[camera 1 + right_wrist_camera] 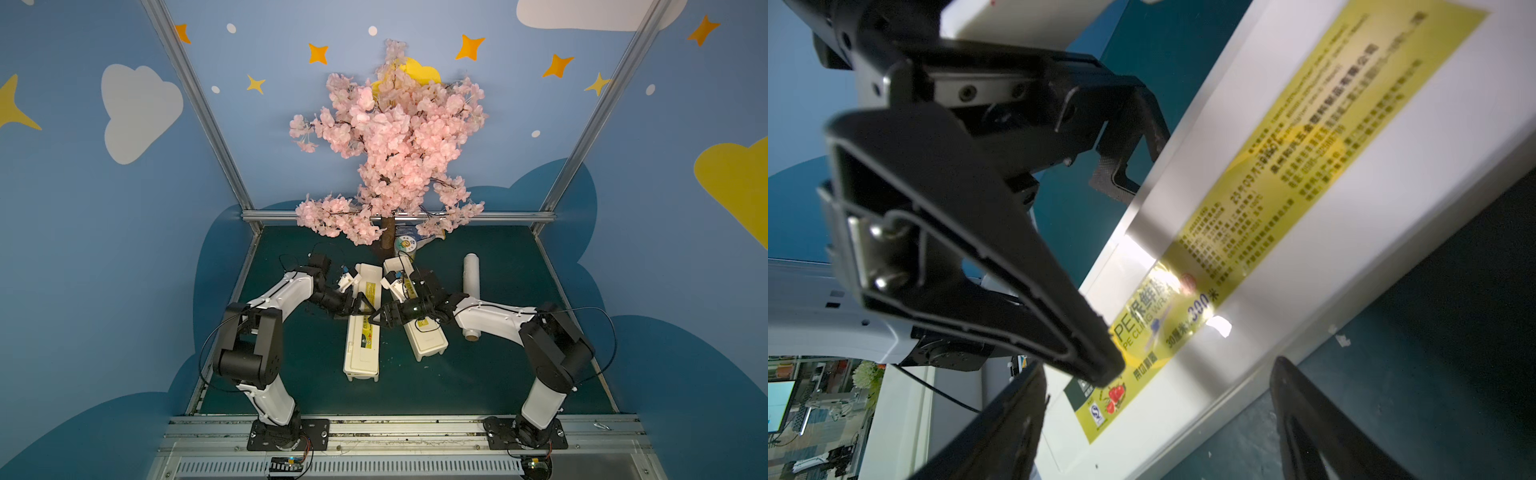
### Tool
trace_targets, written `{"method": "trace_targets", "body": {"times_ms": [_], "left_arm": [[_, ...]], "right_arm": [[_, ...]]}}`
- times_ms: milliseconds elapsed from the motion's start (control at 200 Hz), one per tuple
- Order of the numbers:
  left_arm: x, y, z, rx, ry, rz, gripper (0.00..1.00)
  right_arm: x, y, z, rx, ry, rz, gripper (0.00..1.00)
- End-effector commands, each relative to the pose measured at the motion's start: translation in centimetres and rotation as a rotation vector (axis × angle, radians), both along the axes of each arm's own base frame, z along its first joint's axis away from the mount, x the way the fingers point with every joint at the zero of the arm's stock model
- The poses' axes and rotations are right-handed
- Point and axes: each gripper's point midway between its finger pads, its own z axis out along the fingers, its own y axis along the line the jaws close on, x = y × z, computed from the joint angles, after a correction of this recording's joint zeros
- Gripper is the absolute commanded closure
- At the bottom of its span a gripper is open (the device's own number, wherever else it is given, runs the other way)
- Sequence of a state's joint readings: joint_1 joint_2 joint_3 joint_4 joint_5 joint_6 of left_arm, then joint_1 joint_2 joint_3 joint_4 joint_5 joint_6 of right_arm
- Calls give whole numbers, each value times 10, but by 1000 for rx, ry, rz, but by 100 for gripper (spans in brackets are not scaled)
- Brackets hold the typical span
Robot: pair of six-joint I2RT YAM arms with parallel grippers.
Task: Put plastic wrap rolls into dispensers
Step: Close the lid on the plastic wrap cutting box.
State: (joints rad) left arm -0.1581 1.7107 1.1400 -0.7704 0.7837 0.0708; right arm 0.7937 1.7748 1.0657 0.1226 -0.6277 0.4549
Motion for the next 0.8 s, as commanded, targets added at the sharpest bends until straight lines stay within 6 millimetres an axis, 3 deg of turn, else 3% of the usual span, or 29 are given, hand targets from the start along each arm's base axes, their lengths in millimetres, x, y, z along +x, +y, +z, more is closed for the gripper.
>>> {"method": "trace_targets", "body": {"times_ms": [0,250,451,641,796], "left_arm": [[-5,4,-12,81,29,-7,6],[-6,27,-23,229,44,47,14],[0,22,-1,175,2,70,16],[-4,30,-18,242,57,60,26],[-1,36,-14,277,19,85,33]], "right_arm": [[0,-9,-11,-48,12,-25,16],[3,-8,-16,-78,32,-30,20],[5,-8,-18,-84,32,-36,22],[10,-5,-14,-82,19,-36,21],[20,-4,-14,-72,58,-71,21]]}}
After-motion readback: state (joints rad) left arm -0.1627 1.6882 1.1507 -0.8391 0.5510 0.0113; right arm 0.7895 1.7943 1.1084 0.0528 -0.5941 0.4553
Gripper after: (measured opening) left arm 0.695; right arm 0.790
